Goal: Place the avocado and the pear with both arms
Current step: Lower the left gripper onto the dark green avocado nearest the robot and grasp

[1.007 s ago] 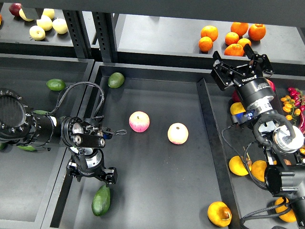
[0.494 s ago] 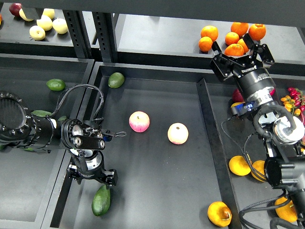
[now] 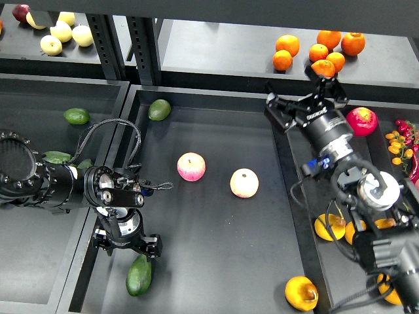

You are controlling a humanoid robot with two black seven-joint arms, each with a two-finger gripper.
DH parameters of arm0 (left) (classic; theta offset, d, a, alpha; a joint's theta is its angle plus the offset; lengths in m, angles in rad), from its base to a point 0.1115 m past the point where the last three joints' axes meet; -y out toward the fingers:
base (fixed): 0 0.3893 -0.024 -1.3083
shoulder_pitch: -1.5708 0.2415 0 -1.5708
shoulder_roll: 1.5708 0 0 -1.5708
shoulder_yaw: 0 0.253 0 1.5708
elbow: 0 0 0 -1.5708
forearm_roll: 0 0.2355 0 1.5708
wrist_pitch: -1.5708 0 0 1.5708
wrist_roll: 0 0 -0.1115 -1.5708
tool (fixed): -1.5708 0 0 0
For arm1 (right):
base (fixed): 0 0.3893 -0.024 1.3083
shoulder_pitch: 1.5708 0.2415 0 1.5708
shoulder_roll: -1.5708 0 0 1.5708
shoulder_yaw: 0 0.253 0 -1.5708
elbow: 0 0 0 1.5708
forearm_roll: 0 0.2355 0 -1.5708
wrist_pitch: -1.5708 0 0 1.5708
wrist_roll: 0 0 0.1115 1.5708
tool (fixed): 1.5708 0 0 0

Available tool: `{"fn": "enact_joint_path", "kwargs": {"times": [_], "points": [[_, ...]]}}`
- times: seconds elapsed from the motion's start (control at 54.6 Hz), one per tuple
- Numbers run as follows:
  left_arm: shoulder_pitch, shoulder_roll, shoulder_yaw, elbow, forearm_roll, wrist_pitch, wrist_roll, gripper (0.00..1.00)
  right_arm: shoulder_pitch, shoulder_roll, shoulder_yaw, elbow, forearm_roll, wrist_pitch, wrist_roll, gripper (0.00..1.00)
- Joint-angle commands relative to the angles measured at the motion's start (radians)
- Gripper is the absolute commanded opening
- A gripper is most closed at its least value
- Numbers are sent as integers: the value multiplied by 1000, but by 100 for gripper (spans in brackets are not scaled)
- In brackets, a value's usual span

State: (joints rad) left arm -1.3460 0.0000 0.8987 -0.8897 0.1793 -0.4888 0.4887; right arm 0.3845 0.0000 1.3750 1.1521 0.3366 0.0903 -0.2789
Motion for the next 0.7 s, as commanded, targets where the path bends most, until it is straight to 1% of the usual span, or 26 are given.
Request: {"fn": "enact_joint_path", "kwargs": {"times": [0.0,0.33,0.677], "points": [[11,0,-4,1,2,0,0,100,-38,0,-22,14,-1,2,0,100],[39,0,-44,21,2,0,0,100,-61,0,-22,23,-7,3,-2,100],[65,0,-57,29,8,0,0,100,-67,0,-22,21,-8,2,-2,100]]}}
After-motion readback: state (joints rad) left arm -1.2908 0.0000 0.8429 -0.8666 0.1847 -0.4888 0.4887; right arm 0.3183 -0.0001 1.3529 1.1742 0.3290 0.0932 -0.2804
